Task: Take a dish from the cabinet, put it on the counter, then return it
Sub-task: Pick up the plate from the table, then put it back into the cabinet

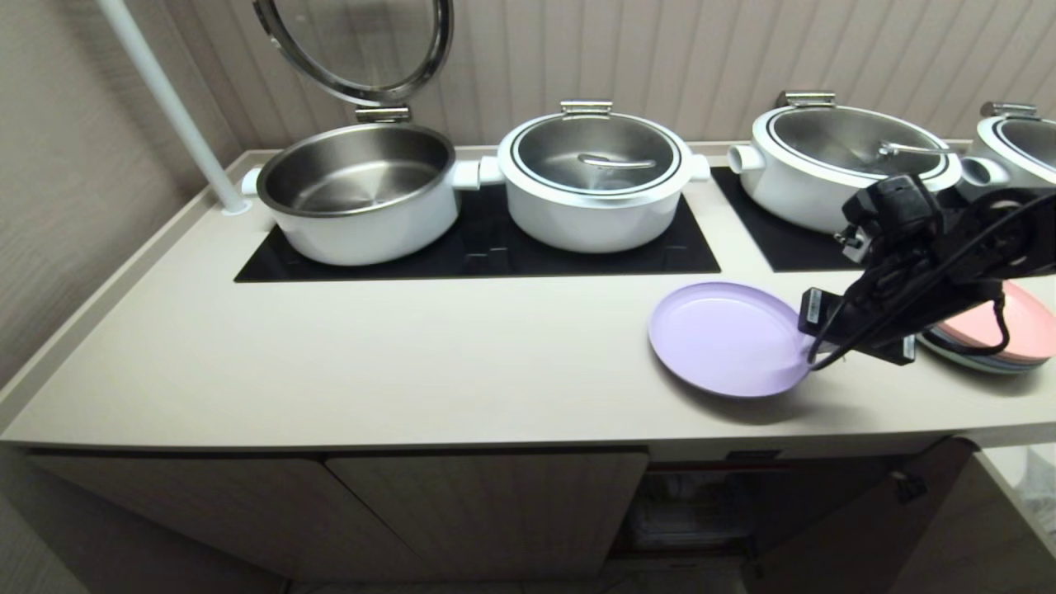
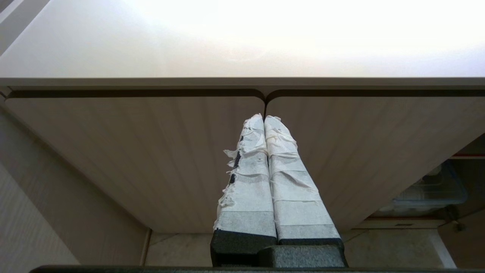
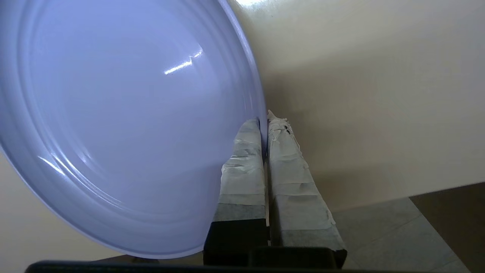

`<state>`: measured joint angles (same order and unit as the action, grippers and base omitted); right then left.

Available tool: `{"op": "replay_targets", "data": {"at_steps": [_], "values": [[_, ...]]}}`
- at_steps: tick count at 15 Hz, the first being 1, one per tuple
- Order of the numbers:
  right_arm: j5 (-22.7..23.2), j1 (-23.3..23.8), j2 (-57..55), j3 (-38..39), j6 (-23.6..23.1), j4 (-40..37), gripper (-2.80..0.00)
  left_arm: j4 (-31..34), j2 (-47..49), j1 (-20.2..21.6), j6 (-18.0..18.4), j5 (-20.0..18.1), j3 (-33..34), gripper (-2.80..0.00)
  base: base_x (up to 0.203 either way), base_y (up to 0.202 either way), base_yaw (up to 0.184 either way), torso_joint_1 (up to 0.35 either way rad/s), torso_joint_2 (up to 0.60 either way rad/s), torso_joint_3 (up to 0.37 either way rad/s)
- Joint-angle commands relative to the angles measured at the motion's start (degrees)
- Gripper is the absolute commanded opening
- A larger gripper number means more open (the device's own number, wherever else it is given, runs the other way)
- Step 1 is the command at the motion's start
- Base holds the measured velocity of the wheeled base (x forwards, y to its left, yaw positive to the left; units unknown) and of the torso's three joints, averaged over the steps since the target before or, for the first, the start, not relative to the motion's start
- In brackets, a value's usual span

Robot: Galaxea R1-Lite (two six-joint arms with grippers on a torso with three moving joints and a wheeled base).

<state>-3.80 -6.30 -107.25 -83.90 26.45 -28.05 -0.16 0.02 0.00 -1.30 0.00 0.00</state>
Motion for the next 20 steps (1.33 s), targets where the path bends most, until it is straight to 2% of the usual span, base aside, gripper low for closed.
{"op": "replay_targets", "data": {"at_steps": [1, 7, 9, 14, 20], "values": [[0.0, 0.0, 4.7, 4.3, 1.1, 0.6, -2.80, 0.0, 0.0, 0.0, 0.0, 0.0, 0.0, -2.80, 0.000, 0.000, 0.000, 0.000, 0.00, 0.000], [0.0, 0.0, 11.8, 13.6, 4.2, 4.5, -2.80, 0.0, 0.0, 0.0, 0.0, 0.0, 0.0, -2.80, 0.000, 0.000, 0.000, 0.000, 0.00, 0.000], [0.0, 0.0, 13.3, 15.2, 7.3, 5.7, -2.80, 0.0, 0.0, 0.0, 0.0, 0.0, 0.0, -2.80, 0.000, 0.000, 0.000, 0.000, 0.00, 0.000], [0.1, -0.1, 17.8, 20.8, 10.5, 6.9, -2.80, 0.0, 0.0, 0.0, 0.0, 0.0, 0.0, -2.80, 0.000, 0.000, 0.000, 0.000, 0.00, 0.000], [0.1, -2.4, 25.8, 28.6, 12.0, 9.4, -2.80, 0.0, 0.0, 0.0, 0.0, 0.0, 0.0, -2.80, 0.000, 0.000, 0.000, 0.000, 0.00, 0.000]]}}
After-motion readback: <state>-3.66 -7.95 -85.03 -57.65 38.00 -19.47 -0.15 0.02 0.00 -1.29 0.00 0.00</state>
